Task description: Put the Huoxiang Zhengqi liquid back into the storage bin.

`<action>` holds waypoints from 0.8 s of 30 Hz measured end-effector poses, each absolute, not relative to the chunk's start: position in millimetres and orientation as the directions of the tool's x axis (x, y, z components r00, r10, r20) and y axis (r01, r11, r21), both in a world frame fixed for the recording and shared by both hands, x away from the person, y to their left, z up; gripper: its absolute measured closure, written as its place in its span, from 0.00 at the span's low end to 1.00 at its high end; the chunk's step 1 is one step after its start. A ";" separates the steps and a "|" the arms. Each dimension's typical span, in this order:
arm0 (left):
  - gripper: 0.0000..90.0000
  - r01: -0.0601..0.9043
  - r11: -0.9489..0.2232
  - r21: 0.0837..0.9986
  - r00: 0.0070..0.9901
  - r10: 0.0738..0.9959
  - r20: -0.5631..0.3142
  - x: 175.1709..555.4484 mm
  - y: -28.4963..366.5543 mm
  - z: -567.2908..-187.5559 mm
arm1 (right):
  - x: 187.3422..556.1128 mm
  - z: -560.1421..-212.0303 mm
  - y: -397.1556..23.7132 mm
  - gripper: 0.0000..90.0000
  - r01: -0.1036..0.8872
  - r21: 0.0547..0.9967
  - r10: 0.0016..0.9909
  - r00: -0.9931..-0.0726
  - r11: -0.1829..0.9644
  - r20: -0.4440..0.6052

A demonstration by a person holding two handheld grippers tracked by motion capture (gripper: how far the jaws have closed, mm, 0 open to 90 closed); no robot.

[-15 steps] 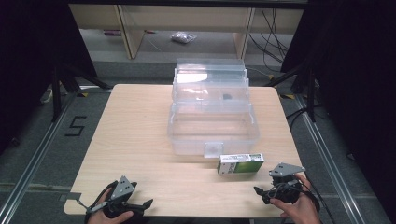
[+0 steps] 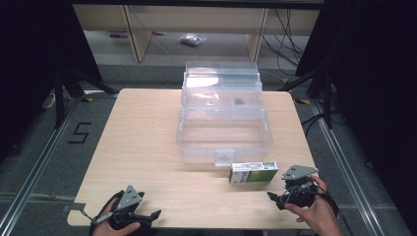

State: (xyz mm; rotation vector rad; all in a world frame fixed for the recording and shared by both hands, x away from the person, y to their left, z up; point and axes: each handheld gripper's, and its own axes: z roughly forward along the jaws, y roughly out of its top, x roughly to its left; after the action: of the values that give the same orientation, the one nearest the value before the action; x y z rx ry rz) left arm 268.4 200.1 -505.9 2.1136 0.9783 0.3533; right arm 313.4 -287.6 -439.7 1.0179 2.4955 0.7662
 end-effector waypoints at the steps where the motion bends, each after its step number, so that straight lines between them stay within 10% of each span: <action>1: 0.16 0.530 -0.414 0.740 0.668 0.742 -0.063 268.4 200.1 -505.8 | 314.0 -438.2 -287.0 0.22 0.541 0.590 0.720 -0.686 0.600 -0.102; 24: 0.16 0.530 -0.415 0.740 0.670 0.740 -0.065 268.2 200.3 -505.4 | 325.8 -413.8 -275.6 0.23 0.489 0.570 0.670 -0.725 0.661 -0.155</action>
State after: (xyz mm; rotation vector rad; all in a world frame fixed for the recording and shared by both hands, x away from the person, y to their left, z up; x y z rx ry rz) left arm 268.2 200.3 -505.4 2.1164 0.9756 0.3499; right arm 325.8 -275.6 -413.8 0.9170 2.5261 0.7176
